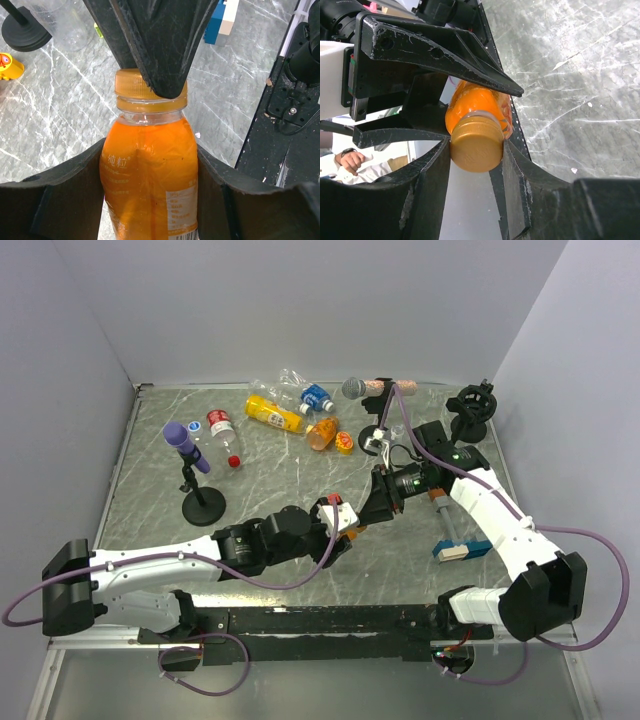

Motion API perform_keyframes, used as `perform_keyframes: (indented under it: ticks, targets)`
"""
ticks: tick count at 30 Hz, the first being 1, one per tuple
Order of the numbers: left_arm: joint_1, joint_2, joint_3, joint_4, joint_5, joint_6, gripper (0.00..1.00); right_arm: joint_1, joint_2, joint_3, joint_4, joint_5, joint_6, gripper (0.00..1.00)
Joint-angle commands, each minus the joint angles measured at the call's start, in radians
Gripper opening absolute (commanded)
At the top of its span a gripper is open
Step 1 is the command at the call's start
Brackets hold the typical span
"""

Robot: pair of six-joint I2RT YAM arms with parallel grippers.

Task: Unscrew the bottle caps
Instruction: Unscrew the bottle cap from the plastic bottle.

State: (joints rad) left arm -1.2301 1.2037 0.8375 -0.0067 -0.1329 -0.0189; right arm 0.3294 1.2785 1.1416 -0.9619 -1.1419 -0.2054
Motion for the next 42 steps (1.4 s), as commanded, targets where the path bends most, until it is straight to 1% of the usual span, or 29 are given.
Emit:
perform_keyframes:
  ticks: [1,3,5,11,15,18,20,22,26,30,31,32,36,38,40,42]
  targets:
    - [-0.005,-0.019,0.008,0.066,-0.001,0.002,0.29,0.011,-0.008,0.023,-0.023,-0.038,-0.037,0.22]
    - [0.006,-0.029,-0.003,0.076,0.038,0.004,0.29,0.011,-0.007,0.027,-0.032,-0.041,-0.061,0.21]
    - [0.032,-0.036,-0.012,0.082,0.123,-0.010,0.28,0.013,-0.007,0.038,-0.050,-0.056,-0.106,0.20]
    - [0.190,-0.067,-0.061,0.134,0.491,-0.076,0.27,0.052,-0.005,0.055,-0.095,-0.041,-0.285,0.14]
    - [0.309,-0.046,-0.072,0.149,0.741,-0.108,0.28,0.103,-0.011,0.050,-0.086,-0.016,-0.402,0.12]
    - [0.357,-0.012,-0.063,0.145,0.880,-0.108,0.27,0.137,-0.042,0.041,-0.043,0.027,-0.466,0.12]
    - [0.383,0.013,-0.048,0.131,0.941,-0.098,0.27,0.160,-0.073,0.032,-0.015,0.050,-0.529,0.12]
    - [0.406,0.037,-0.025,0.113,0.967,-0.084,0.27,0.175,-0.120,0.011,0.015,0.067,-0.604,0.12]
    - [0.429,0.065,0.005,0.074,0.966,-0.038,0.27,0.184,-0.180,-0.034,0.087,0.108,-0.732,0.12]
    - [0.428,0.092,0.023,0.034,0.932,0.007,0.27,0.184,-0.145,-0.026,0.081,0.152,-0.778,0.15]
    - [0.428,0.099,0.026,0.022,0.923,0.007,0.27,0.186,-0.136,-0.026,0.083,0.160,-0.775,0.16]
    - [0.428,0.105,0.029,0.013,0.906,0.043,0.27,0.184,-0.131,-0.031,0.094,0.166,-0.757,0.17]
    - [0.423,0.112,0.025,0.008,0.854,0.050,0.26,0.184,-0.146,-0.063,0.187,0.195,-0.643,0.24]
    - [0.416,0.106,0.023,0.008,0.825,0.056,0.26,0.183,-0.146,-0.056,0.192,0.205,-0.617,0.27]
    - [0.408,0.103,0.023,0.008,0.797,0.060,0.26,0.183,-0.136,-0.027,0.175,0.203,-0.592,0.33]
    - [0.402,0.097,0.023,-0.018,0.771,0.066,0.26,0.184,-0.125,0.013,0.163,0.202,-0.559,0.42]
